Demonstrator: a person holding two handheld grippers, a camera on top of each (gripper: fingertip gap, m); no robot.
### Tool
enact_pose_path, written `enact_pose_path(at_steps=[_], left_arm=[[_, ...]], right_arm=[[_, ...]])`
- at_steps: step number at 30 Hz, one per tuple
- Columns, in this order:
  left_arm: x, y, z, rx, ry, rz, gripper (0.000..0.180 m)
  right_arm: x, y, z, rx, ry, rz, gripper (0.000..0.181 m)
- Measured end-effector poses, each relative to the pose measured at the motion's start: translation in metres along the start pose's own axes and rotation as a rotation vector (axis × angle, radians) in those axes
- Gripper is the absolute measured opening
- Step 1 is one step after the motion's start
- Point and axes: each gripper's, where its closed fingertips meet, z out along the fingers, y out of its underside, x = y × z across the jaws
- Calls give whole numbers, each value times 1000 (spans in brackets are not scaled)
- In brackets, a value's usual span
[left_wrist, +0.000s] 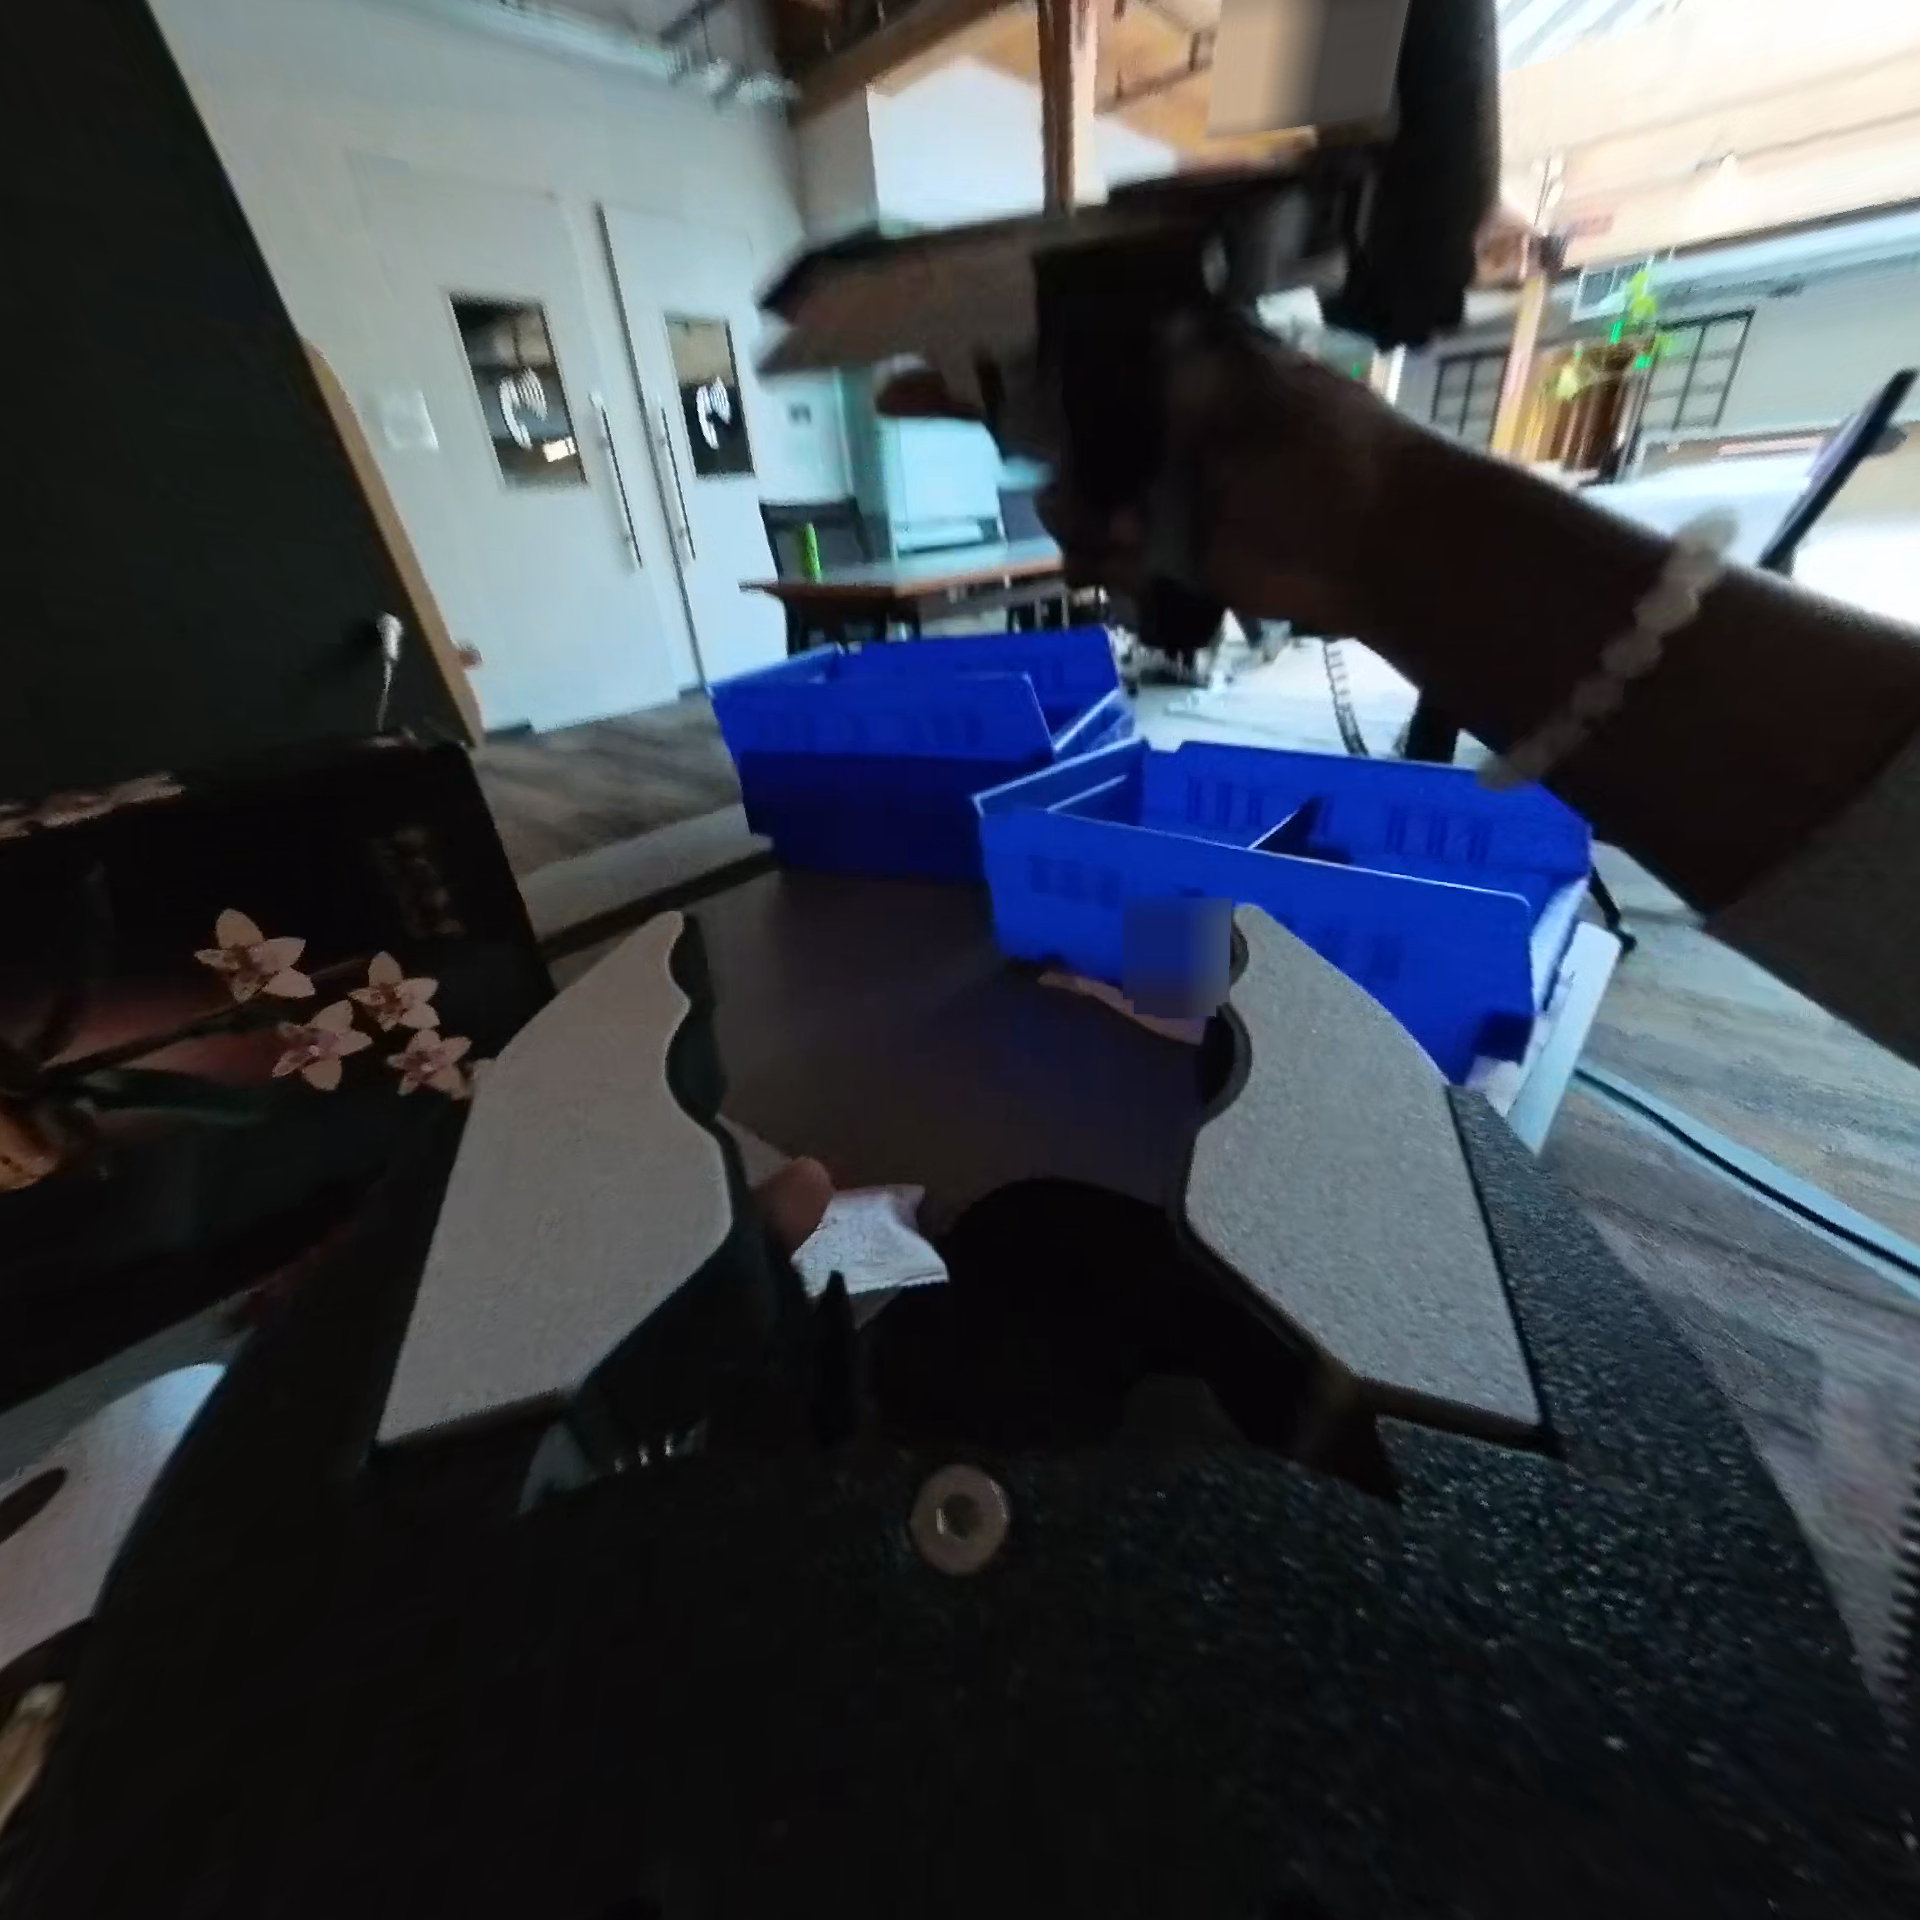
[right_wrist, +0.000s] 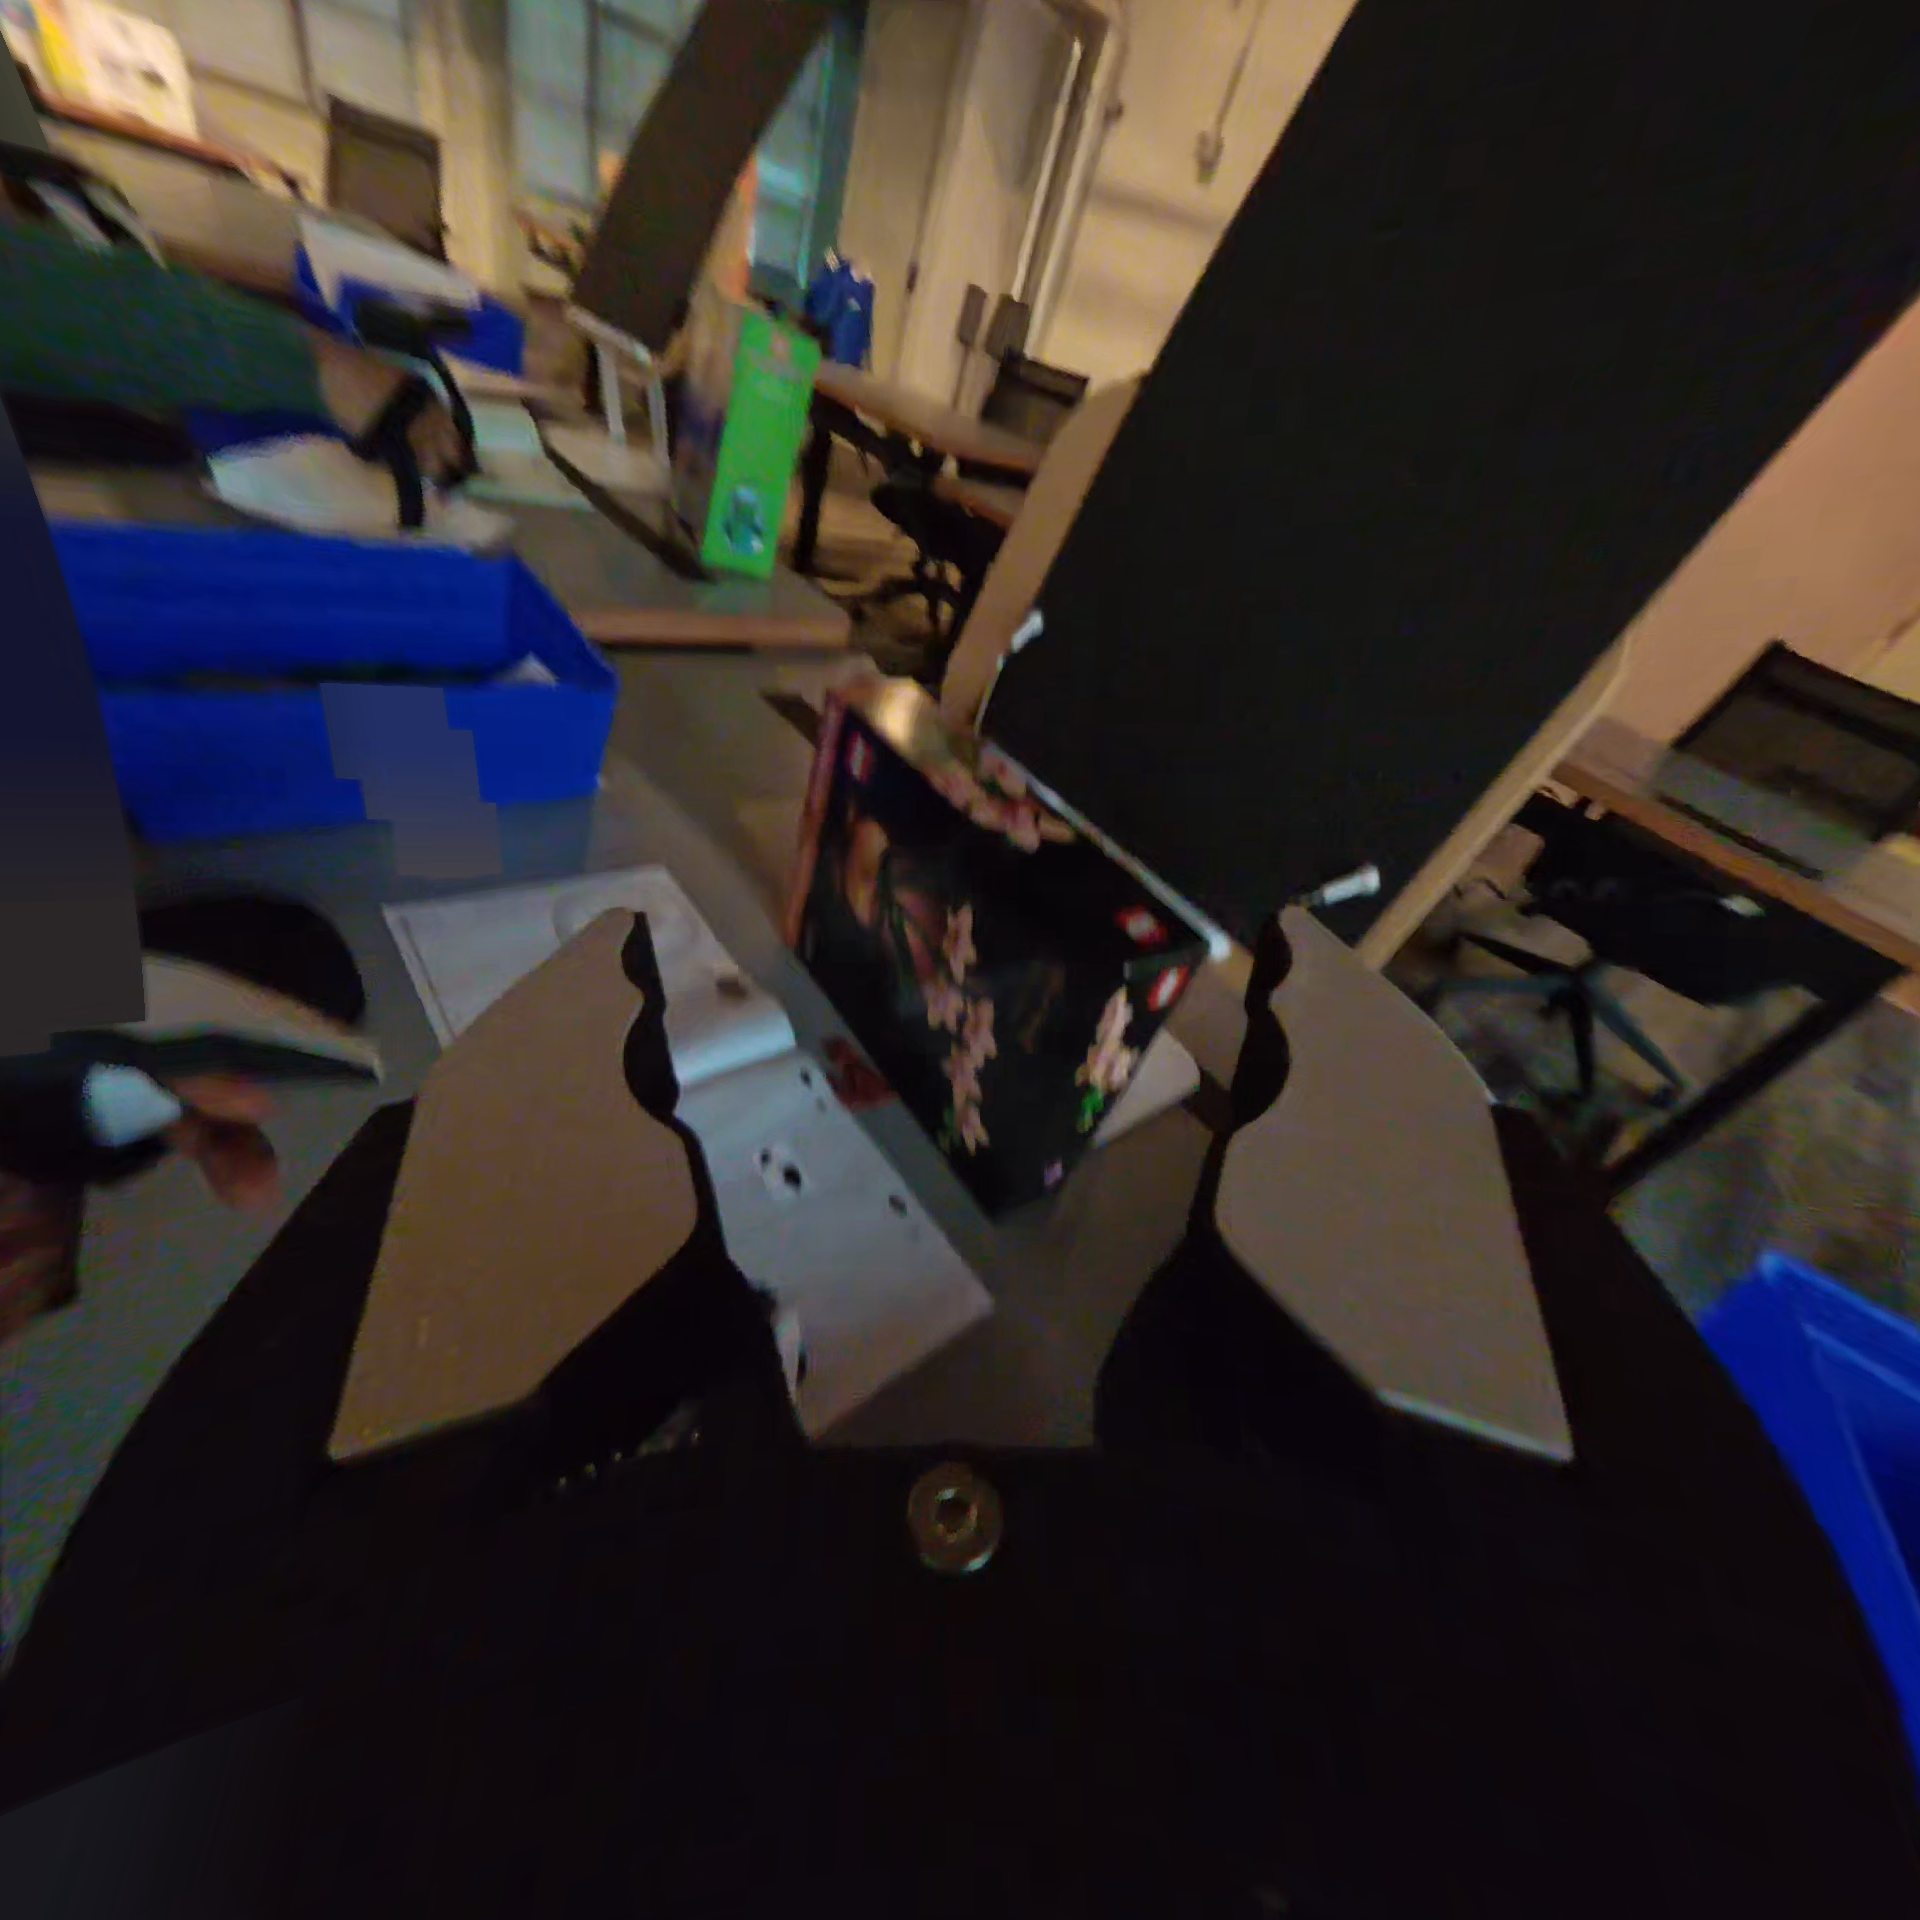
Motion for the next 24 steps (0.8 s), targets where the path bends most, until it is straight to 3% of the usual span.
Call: enact_pose_path(at_steps=[4, 9, 11, 14, 20, 24], left_arm=[[31, 6, 1, -62, 103, -42, 90], [89, 34, -12, 12, 151, 185, 86], [89, 32, -13, -29, 88, 276, 90], [76, 13, -22, 42, 22, 289, 86], [-10, -13, -60, 19, -327, 441, 83], [-27, -17, -62, 33, -374, 463, 78]], right_arm=[[11, -39, 20, 66, -80, 75, 103], [-41, -27, -26, 92, 4, 70, 111], [-62, -20, -51, 109, 74, 69, 108], [-95, -10, -81, 55, 76, 109, 109], [-123, 20, -112, -7, 88, 77, 107], [-120, 41, -96, -47, 44, 60, 107]])
